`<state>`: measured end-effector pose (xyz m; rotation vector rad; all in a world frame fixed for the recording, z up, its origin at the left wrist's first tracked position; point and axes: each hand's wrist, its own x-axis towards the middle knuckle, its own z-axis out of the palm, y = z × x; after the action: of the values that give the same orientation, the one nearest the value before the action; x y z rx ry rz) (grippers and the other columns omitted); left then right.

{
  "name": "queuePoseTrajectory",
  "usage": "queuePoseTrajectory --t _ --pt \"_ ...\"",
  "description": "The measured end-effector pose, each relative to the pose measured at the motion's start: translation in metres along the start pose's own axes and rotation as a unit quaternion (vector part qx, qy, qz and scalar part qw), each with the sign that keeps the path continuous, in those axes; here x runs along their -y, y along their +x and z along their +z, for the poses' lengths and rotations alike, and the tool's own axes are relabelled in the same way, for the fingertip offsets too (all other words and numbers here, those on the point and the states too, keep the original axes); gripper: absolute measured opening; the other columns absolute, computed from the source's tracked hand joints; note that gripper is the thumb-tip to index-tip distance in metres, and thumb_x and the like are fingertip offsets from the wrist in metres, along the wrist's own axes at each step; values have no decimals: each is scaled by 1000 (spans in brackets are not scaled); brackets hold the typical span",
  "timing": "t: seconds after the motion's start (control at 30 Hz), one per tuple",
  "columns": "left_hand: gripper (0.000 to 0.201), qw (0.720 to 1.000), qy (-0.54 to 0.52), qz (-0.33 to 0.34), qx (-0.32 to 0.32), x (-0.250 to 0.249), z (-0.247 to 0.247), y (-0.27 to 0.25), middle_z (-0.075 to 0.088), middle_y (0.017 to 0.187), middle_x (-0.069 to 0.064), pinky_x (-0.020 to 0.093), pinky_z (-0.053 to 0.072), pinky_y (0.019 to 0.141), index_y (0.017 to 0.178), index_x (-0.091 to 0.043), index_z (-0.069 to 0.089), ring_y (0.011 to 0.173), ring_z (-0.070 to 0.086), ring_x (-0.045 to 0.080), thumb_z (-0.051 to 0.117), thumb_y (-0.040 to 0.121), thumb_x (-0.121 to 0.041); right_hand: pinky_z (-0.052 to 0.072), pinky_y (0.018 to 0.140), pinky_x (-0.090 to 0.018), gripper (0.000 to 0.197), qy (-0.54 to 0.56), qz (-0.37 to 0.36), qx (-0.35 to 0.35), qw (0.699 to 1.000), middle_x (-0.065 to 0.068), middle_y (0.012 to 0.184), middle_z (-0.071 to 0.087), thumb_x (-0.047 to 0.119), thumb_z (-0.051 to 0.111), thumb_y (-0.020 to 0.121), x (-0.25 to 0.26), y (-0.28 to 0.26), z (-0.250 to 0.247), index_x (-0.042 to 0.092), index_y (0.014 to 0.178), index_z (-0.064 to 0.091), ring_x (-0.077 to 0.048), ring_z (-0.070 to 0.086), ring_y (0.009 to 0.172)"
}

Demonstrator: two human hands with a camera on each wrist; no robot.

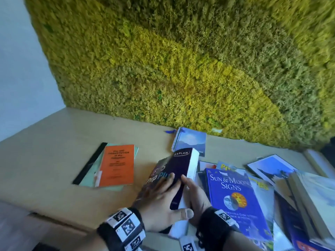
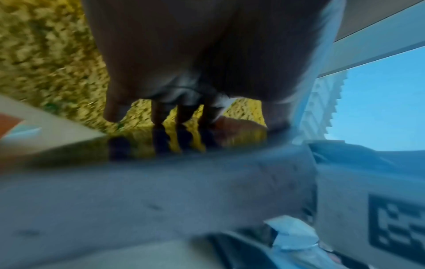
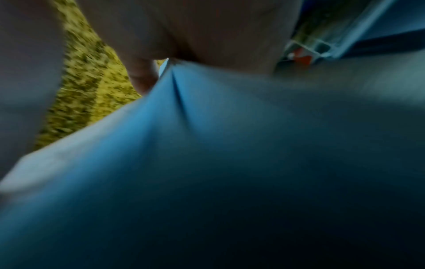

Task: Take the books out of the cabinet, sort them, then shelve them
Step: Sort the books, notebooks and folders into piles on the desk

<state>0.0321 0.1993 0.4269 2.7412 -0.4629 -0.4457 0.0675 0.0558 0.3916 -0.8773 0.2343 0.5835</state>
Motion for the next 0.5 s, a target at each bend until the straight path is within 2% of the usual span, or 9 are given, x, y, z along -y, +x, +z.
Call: queuePoseTrajectory --t 0.1,0.17,0.2,0.27,0.3,0.33,0.4,0.43,0.5 --pt "97 998 -42 -28 41 30 2 0 -5 169 -14 42 -4 123 159 -41 10 156 -6 12 27 76 -86 44 111 -54 45 -77 14 -92 993 -30 126 67 29 54 91 -10 25 -14 1 122 69 -43 66 116" --pt "106 995 -43 -57 66 58 9 5 -10 169 -10 49 -2 124 157 -49 4 156 -10 21 48 70 -89 53 100 -54 42 -208 4 -155 966 -34 113 70 26 69 71 -11 44 -20 -4 101 73 -43 71 100" --pt "119 993 -42 -63 90 74 16 9 -15 168 -6 51 -1 125 155 -52 -1 156 -14 24 58 60 -91 56 96 -55 39 -275 7 -167 947 -31 106 73 22 73 70 -10 48 -19 -6 96 73 -40 72 93" --pt "138 990 -9 -54 132 95 29 15 -25 167 1 54 -5 125 152 -54 -11 153 -23 28 65 43 -92 64 78 -40 20 -346 8 -175 922 -16 88 78 11 69 89 -8 51 -15 -5 101 70 -25 73 75" --pt "137 989 19 -47 136 102 35 17 -28 165 4 56 -7 124 152 -54 -12 152 -26 29 69 46 -87 62 64 -28 16 -367 2 -165 915 -11 81 77 6 64 95 -6 53 -14 -6 106 68 -17 72 65" --pt "132 990 40 -44 124 108 40 20 -29 165 4 57 -7 123 153 -53 -11 152 -27 29 71 53 -79 58 59 -22 18 -389 -12 -158 908 -12 83 78 4 62 96 -3 54 -11 -8 109 67 -13 70 62" --pt "123 993 52 -57 93 116 46 22 -31 164 2 54 -5 124 155 -50 -6 152 -27 26 70 61 -74 60 75 -24 26 -474 -47 -143 868 -12 103 79 19 68 92 4 56 -8 4 113 72 -16 72 80" --pt "122 993 47 -69 84 122 47 23 -32 164 0 53 -2 125 155 -49 -6 152 -27 24 68 62 -75 59 86 -31 32 -523 -42 -131 841 -6 107 78 31 69 87 7 54 -4 13 113 73 -18 72 90" --pt "120 992 32 -95 75 134 46 24 -33 164 -2 50 6 126 156 -49 -5 152 -27 23 65 63 -77 56 94 -37 37 -585 11 -110 803 1 108 73 40 66 88 9 48 1 18 118 69 -20 69 101"
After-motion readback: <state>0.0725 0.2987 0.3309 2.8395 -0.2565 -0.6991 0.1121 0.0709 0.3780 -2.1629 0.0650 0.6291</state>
